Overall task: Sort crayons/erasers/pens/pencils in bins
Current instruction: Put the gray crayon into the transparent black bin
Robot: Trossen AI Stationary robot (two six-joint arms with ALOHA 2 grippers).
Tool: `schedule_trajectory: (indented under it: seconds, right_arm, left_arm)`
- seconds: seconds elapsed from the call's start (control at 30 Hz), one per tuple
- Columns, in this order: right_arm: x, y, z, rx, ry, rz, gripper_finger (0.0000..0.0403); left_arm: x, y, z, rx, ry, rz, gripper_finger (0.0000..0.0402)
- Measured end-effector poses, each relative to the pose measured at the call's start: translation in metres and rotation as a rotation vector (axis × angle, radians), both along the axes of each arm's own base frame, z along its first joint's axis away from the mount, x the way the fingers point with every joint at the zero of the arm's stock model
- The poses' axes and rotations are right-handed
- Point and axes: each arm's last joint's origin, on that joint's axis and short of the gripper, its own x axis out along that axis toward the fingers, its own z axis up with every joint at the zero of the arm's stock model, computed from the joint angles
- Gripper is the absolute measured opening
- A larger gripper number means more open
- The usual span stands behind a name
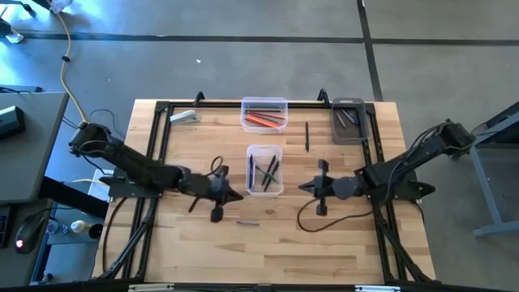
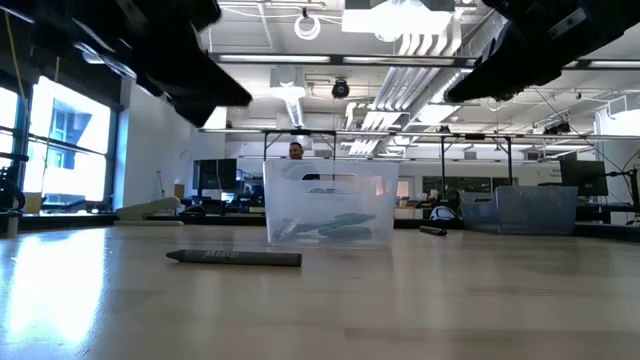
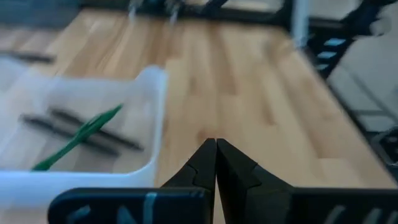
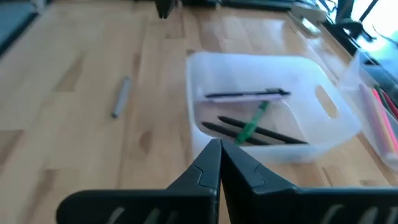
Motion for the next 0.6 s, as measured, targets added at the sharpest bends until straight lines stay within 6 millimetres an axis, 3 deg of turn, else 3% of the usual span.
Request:
schedule_trajectory:
  seconds: [0.27, 0.43, 0.6]
  right_arm:
    - [-0.006, 0.021, 0.007, 0.002, -0.084, 0.029, 0.0]
    - [-0.011, 0.032, 0.009, 0.017, -0.109, 0.065, 0.0]
    - [-0.014, 0.034, 0.008, -0.005, -0.111, 0.022, 0.0]
  left_arm:
    - [-0.021, -0.011, -0.009, -0.008, -0.204, -0.071, 0.0]
    - [-0.026, -0.016, -0.018, -0.081, -0.137, -0.145, 0.0]
    - [-0.025, -0.041, -0.024, -0.001, 0.042, -0.11, 0.0001]
